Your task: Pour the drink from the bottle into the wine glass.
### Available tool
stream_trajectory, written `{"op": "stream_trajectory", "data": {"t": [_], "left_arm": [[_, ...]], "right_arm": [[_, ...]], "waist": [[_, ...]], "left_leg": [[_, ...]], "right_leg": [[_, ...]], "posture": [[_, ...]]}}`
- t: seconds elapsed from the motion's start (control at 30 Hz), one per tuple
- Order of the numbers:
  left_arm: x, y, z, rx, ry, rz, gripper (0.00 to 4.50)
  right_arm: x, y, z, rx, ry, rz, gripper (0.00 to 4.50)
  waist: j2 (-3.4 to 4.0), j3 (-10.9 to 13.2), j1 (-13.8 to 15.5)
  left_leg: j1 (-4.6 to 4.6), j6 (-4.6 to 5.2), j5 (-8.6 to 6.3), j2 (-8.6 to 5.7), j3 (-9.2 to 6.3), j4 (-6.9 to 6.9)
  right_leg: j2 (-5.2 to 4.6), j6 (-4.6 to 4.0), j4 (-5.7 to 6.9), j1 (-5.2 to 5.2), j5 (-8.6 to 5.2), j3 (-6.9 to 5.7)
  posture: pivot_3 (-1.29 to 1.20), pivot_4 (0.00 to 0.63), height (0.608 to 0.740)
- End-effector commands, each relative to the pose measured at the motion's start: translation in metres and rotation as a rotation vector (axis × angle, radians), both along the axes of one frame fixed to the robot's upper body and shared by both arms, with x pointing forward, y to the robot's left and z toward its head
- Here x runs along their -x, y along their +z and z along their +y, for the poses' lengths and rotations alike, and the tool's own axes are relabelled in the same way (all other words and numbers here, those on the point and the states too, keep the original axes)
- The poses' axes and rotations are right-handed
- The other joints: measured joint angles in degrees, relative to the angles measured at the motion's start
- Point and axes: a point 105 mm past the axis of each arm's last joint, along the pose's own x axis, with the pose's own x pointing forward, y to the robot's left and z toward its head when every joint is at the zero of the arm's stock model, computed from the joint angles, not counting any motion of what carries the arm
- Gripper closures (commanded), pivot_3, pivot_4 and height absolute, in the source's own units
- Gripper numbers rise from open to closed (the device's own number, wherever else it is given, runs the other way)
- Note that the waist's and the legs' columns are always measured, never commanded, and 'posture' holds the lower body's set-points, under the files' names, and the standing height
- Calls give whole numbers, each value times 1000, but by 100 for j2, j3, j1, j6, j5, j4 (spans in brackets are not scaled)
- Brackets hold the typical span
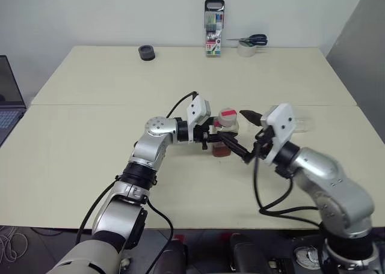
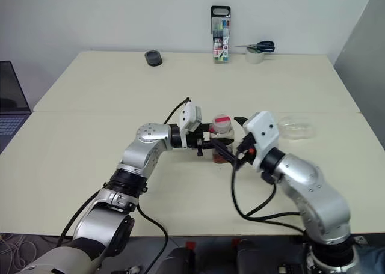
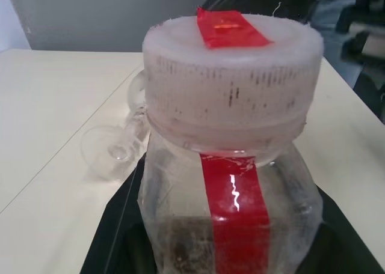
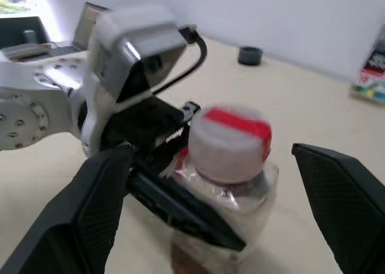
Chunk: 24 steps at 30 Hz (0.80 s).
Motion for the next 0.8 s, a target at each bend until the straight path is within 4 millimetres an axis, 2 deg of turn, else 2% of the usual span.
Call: {"op": "stream_trajectory", "data": {"t": [0.03,0.33,0.43,0.63,0.8], "left_arm": [[-1,18,-4,24,-17,-53,2704],[-2,18,-5,8,-26,-62,2704],[-1,17,-4,6,-26,-63,2704],[-1,15,-3,0,-25,-66,2704],[1,13,-3,-6,-36,-68,2704]], "right_arm": [[-2,17,2,-57,-134,-111,0],[-14,18,6,-108,-214,-119,0],[-15,15,6,-108,-215,-103,619],[-16,12,8,-102,-197,-88,2643],[-9,10,18,-54,-84,-107,2656]], "waist": [[0,0,-13],[0,0,-52],[1,-1,-53],[1,-1,-53],[0,-1,-54]], "left_leg": [[5,1,0,4,-1,-1],[5,-3,3,6,-4,-4],[5,-3,2,7,-4,-4],[5,-2,2,6,-5,-4],[5,-1,2,6,-4,-4]], "right_leg": [[5,0,2,1,0,-1],[11,-1,3,2,0,-3],[11,-1,3,2,0,-3],[11,-1,3,2,0,-3],[11,-1,3,2,0,-3]], "posture": [[0,150,740],[0,150,740],[0,150,740],[0,150,740],[0,150,740]]}}
